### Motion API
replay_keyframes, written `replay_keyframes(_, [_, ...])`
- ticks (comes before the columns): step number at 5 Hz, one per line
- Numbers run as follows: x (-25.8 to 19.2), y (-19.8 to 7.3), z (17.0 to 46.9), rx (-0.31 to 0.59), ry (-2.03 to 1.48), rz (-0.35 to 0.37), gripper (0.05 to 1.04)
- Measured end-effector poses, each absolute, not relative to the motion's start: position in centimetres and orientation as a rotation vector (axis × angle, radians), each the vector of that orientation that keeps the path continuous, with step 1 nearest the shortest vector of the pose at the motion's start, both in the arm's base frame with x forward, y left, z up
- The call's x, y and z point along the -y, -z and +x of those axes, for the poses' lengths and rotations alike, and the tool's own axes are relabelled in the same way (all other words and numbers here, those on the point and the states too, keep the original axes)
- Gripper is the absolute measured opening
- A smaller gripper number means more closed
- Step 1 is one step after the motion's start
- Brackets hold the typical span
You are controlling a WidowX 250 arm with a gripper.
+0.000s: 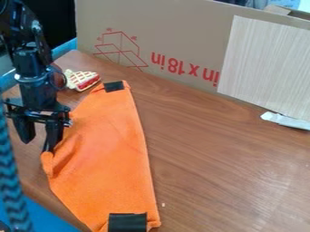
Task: Unfold the cloth from thebottom left to the top right
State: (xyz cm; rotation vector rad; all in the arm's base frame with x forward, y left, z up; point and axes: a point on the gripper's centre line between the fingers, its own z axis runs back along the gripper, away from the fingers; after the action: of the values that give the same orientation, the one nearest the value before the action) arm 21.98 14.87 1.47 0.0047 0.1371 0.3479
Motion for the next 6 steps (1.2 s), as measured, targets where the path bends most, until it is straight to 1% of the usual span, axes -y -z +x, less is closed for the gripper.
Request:
replay_keyframes(1, [-14.97,-1.24,21.86,-0.144,-0.343,0.009,0.376])
replay_keyframes(2, [-14.85,-1.20,21.85,-0.145,-0.322,-0.002,0.155])
replay_keyframes(3, [-14.85,-1.21,21.75,-0.146,-0.315,-0.015,0.057])
replay_keyframes(4, [-14.73,-1.23,21.56,-0.155,-0.314,-0.030,0.071])
replay_keyframes(5, [-15.09,-1.35,20.89,-0.170,-0.336,-0.059,0.218])
replay_keyframes(6, [-15.16,-1.57,20.86,-0.173,-0.336,-0.078,0.466])
